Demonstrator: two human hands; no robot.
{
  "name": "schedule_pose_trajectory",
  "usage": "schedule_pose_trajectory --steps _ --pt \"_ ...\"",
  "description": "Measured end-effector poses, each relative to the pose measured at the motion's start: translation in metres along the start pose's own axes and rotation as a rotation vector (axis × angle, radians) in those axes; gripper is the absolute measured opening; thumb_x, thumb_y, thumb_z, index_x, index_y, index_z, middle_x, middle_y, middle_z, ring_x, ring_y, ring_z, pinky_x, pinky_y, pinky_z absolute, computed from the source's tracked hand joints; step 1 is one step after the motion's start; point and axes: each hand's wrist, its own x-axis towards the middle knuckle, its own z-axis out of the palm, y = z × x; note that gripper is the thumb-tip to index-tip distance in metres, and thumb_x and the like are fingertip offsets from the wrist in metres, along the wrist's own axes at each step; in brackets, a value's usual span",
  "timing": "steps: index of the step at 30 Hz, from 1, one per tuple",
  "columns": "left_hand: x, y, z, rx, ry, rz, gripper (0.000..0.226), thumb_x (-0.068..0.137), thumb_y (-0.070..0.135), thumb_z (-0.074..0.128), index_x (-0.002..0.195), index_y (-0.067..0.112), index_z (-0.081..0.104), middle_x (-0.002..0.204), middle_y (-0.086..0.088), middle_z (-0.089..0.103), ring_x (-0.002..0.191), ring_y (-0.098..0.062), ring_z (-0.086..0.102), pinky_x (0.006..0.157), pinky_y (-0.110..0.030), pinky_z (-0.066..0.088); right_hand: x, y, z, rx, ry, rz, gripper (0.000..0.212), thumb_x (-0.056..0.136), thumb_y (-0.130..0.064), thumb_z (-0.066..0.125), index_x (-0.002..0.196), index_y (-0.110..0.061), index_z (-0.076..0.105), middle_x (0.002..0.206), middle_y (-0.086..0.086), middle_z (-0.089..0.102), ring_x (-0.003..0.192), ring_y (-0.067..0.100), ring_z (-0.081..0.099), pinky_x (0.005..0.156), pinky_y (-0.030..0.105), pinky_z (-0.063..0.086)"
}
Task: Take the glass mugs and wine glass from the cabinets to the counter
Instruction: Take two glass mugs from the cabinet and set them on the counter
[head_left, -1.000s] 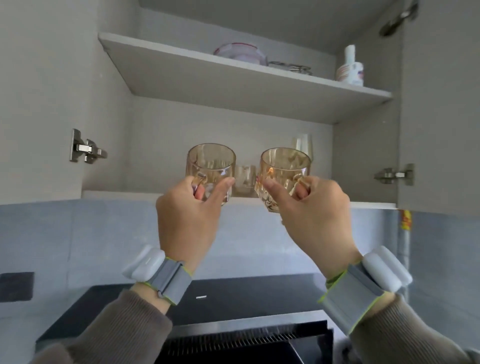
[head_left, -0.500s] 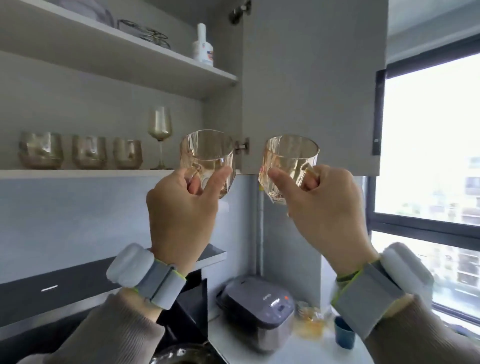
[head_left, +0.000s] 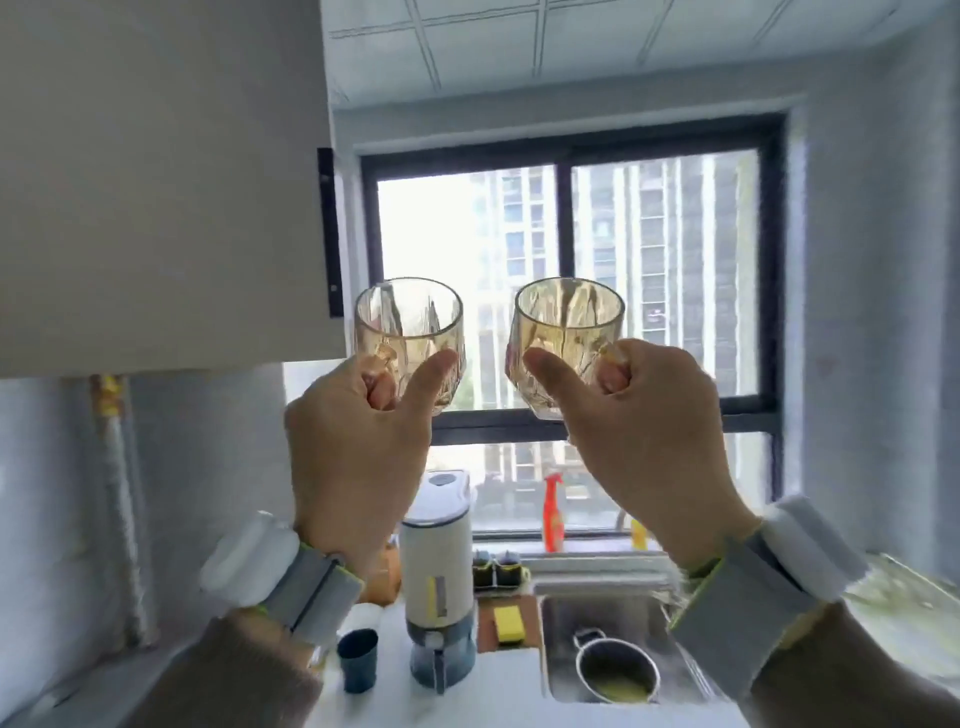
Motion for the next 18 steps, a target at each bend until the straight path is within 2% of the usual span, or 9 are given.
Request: schedule_pose_trajectory --steps 3,5,6,9,13,15,16,18 --pt "-0.017 0.021 0.056 -0.107 -0.102 0.035 0.066 0.085 0.05 0.075 0.054 0.02 0.025 0.047 0.004 0.028 0.048 -0.014 0.026 0.053 -0.031 0.031 0.006 0.029 -0.046 -0.142 0.086 0.029 0.064 0.084 -0.059 0.072 0.055 -0.019 0.032 0.048 -0.003 0.037 0.047 0.017 0.038 0.055 0.031 0.037" --pt "-0.032 0.037 0.088 -0.169 -0.152 0.053 0.065 0.085 0.048 0.075 0.053 0.022 0.025 0.046 0.006 0.027 0.044 -0.013 0.028 0.05 -0.025 0.026 0.005 0.045 -0.076 -0.213 0.122 0.061 0.062 0.084 -0.059 0.072 0.055 -0.019 0.034 0.049 0.0 0.042 0.048 0.023 0.05 0.056 0.029 0.038" --pt "-0.039 0.043 0.102 -0.21 -0.177 0.058 0.065 0.085 0.048 0.075 0.052 0.022 0.025 0.045 0.007 0.027 0.043 -0.013 0.03 0.05 -0.024 0.025 0.004 0.052 -0.089 -0.244 0.142 0.078 0.062 0.084 -0.059 0.073 0.055 -0.02 0.034 0.049 -0.001 0.042 0.048 0.022 0.05 0.056 0.029 0.037" --pt "-0.068 0.066 0.148 -0.346 -0.268 0.042 0.065 0.083 0.049 0.076 0.053 0.019 0.026 0.046 0.006 0.028 0.045 -0.011 0.023 0.049 -0.026 0.026 -0.001 0.072 -0.134 -0.346 0.211 0.103 0.064 0.083 -0.058 0.074 0.054 -0.02 0.031 0.048 -0.006 0.035 0.046 0.014 0.032 0.052 0.031 0.033" --pt "-0.111 0.104 0.207 -0.486 -0.373 -0.027 0.066 0.079 0.051 0.078 0.054 0.02 0.025 0.047 0.006 0.028 0.049 -0.017 0.026 0.052 -0.031 0.032 -0.008 0.102 -0.195 -0.448 0.317 0.178 0.067 0.082 -0.056 0.077 0.054 -0.019 0.028 0.046 0.002 0.035 0.045 0.014 0.029 0.056 0.037 0.047" --pt "-0.132 0.122 0.23 -0.5 -0.418 -0.038 0.067 0.079 0.052 0.078 0.053 0.019 0.025 0.046 0.007 0.029 0.048 -0.015 0.026 0.051 -0.027 0.032 -0.012 0.114 -0.222 -0.484 0.342 0.204 0.068 0.082 -0.056 0.077 0.055 -0.018 0.028 0.047 0.014 0.041 0.045 0.016 0.034 0.06 0.04 0.052" --pt "-0.14 0.13 0.239 -0.502 -0.432 -0.035 0.067 0.08 0.052 0.077 0.053 0.019 0.026 0.046 0.007 0.03 0.047 -0.015 0.027 0.05 -0.026 0.032 -0.014 0.118 -0.234 -0.498 0.346 0.225 0.068 0.082 -0.056 0.078 0.055 -0.018 0.028 0.048 0.015 0.04 0.046 0.017 0.034 0.058 0.04 0.05" --pt "-0.165 0.156 0.265 -0.537 -0.479 -0.023 0.066 0.08 0.053 0.075 0.053 0.019 0.026 0.046 0.005 0.031 0.048 -0.016 0.028 0.049 -0.025 0.031 -0.018 0.136 -0.27 -0.561 0.388 0.246 0.069 0.081 -0.056 0.079 0.057 -0.017 0.027 0.049 0.005 0.035 0.047 0.016 0.03 0.053 0.036 0.042"
